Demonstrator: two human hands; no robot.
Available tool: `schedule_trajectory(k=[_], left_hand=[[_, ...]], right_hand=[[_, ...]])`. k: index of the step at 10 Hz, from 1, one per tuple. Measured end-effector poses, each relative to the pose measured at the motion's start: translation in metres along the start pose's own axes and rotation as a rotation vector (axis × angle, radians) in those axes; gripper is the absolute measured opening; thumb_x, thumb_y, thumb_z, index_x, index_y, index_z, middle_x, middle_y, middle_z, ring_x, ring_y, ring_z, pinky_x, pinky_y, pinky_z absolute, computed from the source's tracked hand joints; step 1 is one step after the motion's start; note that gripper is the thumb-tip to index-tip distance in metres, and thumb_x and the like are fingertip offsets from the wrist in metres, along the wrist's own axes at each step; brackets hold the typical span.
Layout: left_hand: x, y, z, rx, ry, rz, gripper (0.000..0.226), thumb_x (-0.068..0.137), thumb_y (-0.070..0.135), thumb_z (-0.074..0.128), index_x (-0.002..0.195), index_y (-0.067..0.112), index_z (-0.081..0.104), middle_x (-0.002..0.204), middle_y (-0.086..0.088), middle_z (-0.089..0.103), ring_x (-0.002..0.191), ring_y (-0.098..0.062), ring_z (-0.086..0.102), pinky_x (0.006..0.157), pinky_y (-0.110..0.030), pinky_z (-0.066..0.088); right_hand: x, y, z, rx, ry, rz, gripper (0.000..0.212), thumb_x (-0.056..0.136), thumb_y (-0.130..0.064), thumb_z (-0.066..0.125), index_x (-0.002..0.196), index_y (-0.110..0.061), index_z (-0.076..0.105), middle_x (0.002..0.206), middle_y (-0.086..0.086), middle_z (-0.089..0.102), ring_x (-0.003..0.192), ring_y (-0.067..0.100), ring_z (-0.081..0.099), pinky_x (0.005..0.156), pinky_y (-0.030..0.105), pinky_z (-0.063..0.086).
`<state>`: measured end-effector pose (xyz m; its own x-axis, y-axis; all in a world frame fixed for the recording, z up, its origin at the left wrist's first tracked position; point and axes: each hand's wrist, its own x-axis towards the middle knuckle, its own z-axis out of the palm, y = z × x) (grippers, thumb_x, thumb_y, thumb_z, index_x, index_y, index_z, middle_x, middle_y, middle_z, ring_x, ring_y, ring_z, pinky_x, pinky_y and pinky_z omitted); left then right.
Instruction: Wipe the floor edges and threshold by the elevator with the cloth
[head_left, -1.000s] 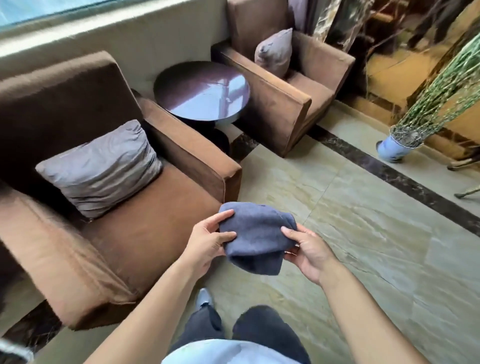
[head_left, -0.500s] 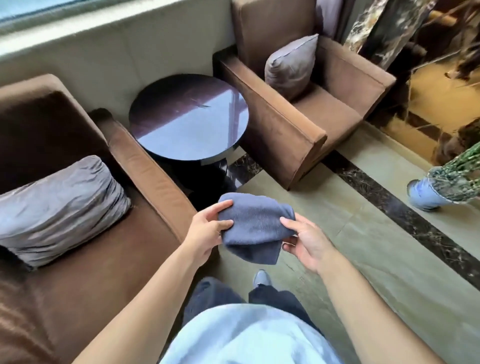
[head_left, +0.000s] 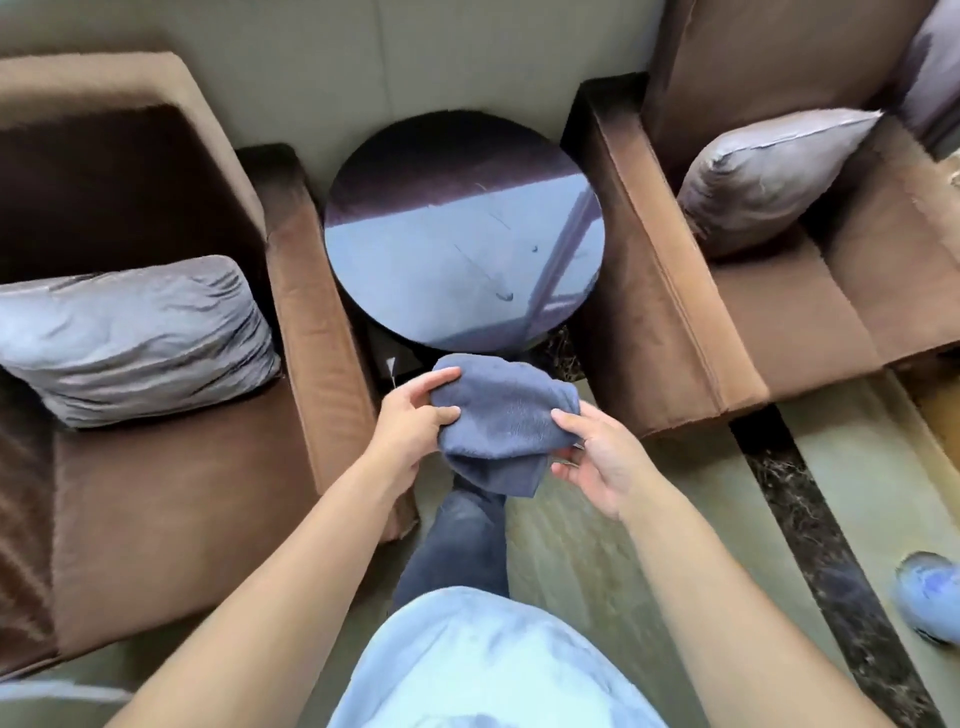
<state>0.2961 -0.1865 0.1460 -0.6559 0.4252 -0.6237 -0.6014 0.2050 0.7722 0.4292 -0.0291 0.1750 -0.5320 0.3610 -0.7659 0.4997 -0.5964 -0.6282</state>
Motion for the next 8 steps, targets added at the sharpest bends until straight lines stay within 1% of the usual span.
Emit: schedule_trajectory(k=[1,2,3,4,5,6,7,8], left_hand=[[0.063,0.021,0.019,-0.009,0.081,-0.016,0.051,0.080,-0.014,0.058,0.115,0.021,0.070,0.110,-0.004,0.072,0.098,-0.017,0.068,0.080,-0.031,0.055],[0.122,0.041,0.030,0.015,0.137,-0.020,0.051,0.081,-0.012,0.059,0.106,0.030,0.070,0.117,-0.004,0.071,0.106,-0.017,0.067,0.083,-0.030,0.055],[0.174,0.060,0.032,0.036,0.169,0.003,0.051,0.081,-0.011,0.059,0.105,0.032,0.070,0.116,-0.001,0.071,0.106,-0.014,0.068,0.080,-0.028,0.055],[0.238,0.067,0.037,0.085,0.222,0.021,0.052,0.079,-0.013,0.058,0.109,0.029,0.068,0.116,0.001,0.070,0.108,-0.012,0.066,0.086,-0.028,0.055],[0.287,0.059,0.039,0.114,0.267,-0.038,0.058,0.076,-0.013,0.058,0.115,0.029,0.065,0.119,-0.001,0.067,0.105,-0.015,0.065,0.091,-0.041,0.057],[0.313,0.038,0.047,0.106,0.281,-0.206,0.063,0.079,-0.005,0.061,0.130,0.031,0.056,0.134,0.000,0.057,0.100,-0.012,0.061,0.079,-0.040,0.055],[0.317,0.026,0.061,0.084,0.273,-0.310,0.064,0.083,0.005,0.066,0.138,0.032,0.049,0.150,-0.003,0.046,0.124,-0.017,0.053,0.073,-0.029,0.043],[0.304,0.025,0.071,0.070,0.280,-0.378,0.065,0.085,0.012,0.066,0.143,0.030,0.045,0.150,0.001,0.046,0.105,-0.012,0.057,0.065,-0.029,0.043]], right_hand=[[0.059,-0.058,-0.003,-0.099,-0.013,0.048,0.017,0.095,-0.013,0.055,0.101,-0.022,0.068,0.082,-0.002,0.065,0.067,0.015,0.053,0.056,0.026,0.037],[0.126,-0.105,0.000,-0.217,-0.052,0.051,0.021,0.096,-0.014,0.052,0.107,-0.023,0.069,0.087,-0.004,0.067,0.069,0.014,0.055,0.057,0.026,0.039],[0.184,-0.135,0.009,-0.242,-0.064,0.028,0.023,0.097,-0.015,0.051,0.108,-0.025,0.068,0.095,-0.003,0.068,0.075,0.015,0.057,0.058,0.026,0.042],[0.254,-0.149,0.016,-0.256,-0.034,0.054,0.026,0.097,-0.017,0.051,0.116,-0.025,0.067,0.109,-0.003,0.070,0.086,0.016,0.062,0.059,0.026,0.046],[0.308,-0.148,0.021,-0.319,0.005,0.070,0.035,0.096,-0.019,0.051,0.129,-0.027,0.059,0.125,-0.004,0.066,0.109,0.019,0.062,0.068,0.029,0.048],[0.340,-0.142,0.022,-0.396,-0.057,0.143,0.045,0.099,-0.016,0.050,0.142,-0.026,0.046,0.141,-0.003,0.055,0.125,0.018,0.053,0.081,0.028,0.043],[0.355,-0.145,0.017,-0.550,-0.163,0.258,0.057,0.099,-0.016,0.051,0.152,-0.023,0.030,0.158,-0.001,0.032,0.141,0.020,0.036,0.094,0.031,0.033],[0.347,-0.161,0.012,-0.639,-0.201,0.298,0.057,0.098,-0.020,0.052,0.152,-0.026,0.031,0.159,-0.002,0.030,0.140,0.025,0.038,0.099,0.038,0.039]])
